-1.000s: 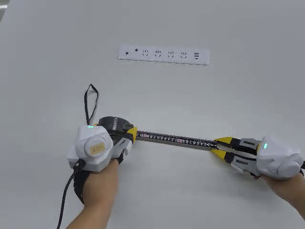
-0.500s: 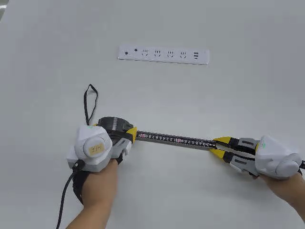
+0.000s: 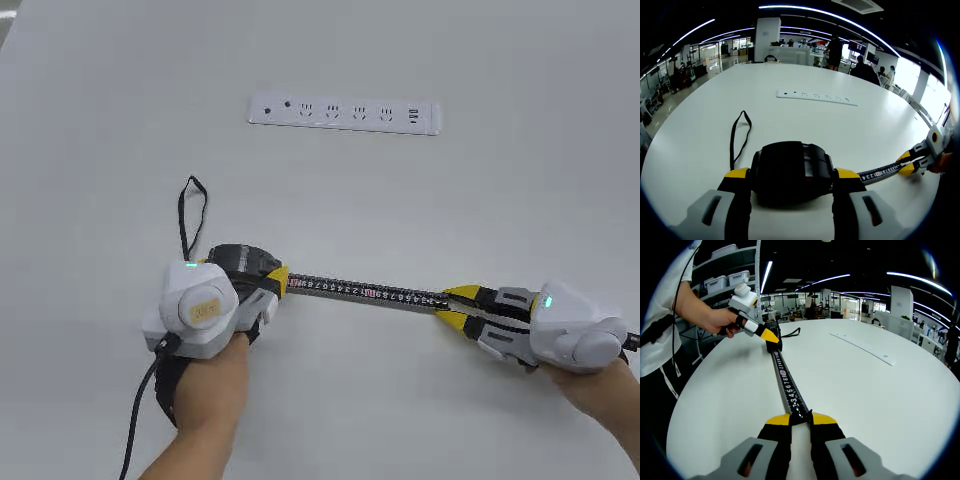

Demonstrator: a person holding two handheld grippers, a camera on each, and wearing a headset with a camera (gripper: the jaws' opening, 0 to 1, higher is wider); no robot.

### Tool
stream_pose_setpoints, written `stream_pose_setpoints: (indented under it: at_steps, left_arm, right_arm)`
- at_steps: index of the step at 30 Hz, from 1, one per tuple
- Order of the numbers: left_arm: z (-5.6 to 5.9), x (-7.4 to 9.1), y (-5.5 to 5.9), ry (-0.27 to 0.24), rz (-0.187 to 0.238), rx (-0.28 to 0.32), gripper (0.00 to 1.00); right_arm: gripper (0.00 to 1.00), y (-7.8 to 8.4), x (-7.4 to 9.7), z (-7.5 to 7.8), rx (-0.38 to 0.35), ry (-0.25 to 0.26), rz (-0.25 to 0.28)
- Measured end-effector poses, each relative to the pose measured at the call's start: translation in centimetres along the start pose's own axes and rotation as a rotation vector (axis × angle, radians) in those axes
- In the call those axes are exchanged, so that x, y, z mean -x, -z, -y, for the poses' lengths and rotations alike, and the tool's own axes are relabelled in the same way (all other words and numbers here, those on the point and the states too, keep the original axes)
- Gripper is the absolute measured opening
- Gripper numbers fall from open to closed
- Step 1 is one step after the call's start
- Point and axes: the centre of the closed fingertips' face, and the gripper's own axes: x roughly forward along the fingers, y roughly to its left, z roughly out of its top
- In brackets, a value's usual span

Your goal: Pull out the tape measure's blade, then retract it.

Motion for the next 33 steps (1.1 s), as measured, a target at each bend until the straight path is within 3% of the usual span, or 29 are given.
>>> stream_pose_setpoints:
  at_steps: [33]
  left_arm:
    - [0.1,0.0,0.0,0.002,-0.002,0.001,0.63]
  right_arm:
    - [0.12,-1.8,-3.0,-1.2,-0.022,-0.026,0.035]
